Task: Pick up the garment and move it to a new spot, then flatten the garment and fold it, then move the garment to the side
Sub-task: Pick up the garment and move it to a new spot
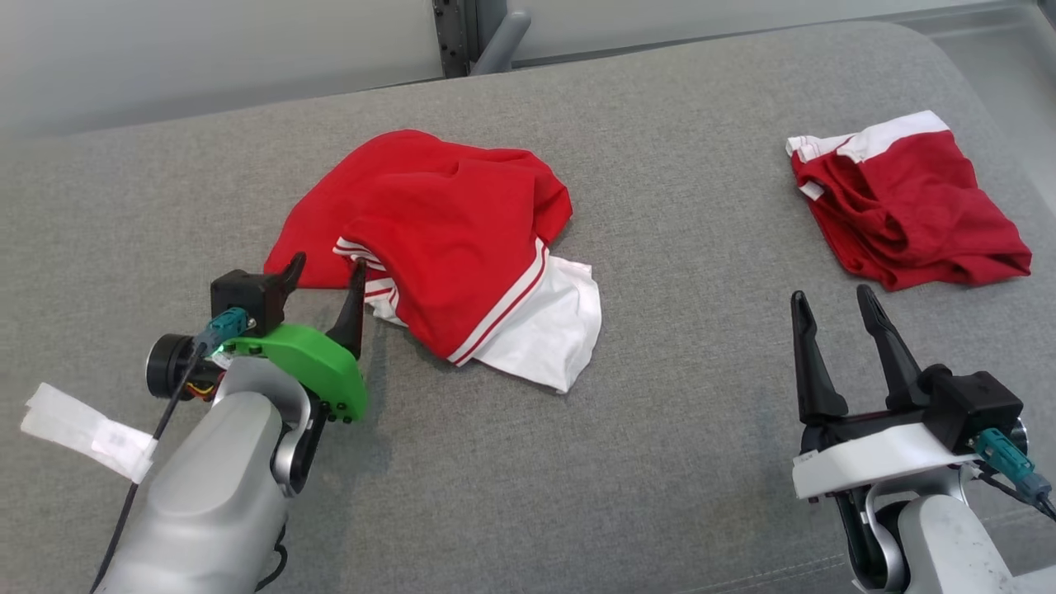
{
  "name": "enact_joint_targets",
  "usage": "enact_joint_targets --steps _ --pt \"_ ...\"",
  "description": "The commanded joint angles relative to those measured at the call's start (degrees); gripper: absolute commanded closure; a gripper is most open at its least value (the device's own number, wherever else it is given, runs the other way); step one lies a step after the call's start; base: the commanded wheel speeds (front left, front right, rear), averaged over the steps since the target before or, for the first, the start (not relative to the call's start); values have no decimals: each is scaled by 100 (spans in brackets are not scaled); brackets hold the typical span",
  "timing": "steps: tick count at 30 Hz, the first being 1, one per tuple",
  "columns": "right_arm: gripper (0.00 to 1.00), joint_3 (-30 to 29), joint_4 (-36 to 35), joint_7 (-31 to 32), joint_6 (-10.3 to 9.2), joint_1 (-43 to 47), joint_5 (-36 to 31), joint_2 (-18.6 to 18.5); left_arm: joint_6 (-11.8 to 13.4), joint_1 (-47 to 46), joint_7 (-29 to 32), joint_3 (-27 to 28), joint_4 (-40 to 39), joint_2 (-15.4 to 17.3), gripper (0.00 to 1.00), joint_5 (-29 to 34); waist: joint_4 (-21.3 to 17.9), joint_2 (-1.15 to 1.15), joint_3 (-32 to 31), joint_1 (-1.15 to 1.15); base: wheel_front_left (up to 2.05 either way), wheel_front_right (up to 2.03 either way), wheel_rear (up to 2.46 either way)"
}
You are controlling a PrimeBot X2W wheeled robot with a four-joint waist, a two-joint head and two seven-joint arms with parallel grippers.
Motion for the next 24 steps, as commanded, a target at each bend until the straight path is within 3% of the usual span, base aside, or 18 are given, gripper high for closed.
enact_joint_targets --steps 1,14,24 --pt "0 -35 22 25 -9 18 -29 -5 52 165 -30 130 -171 7 0 126 105 19 -137 0 0 0 0" --pt "0 -121 152 112 -9 370 -41 -7 532 2351 -29 1780 -2515 -173 0 1086 492 19 -782 0 0 0 0" --pt "0 29 214 63 -9 582 2 -6 595 3523 -23 2609 -3403 -402 0 1556 650 19 -992 0 0 0 0"
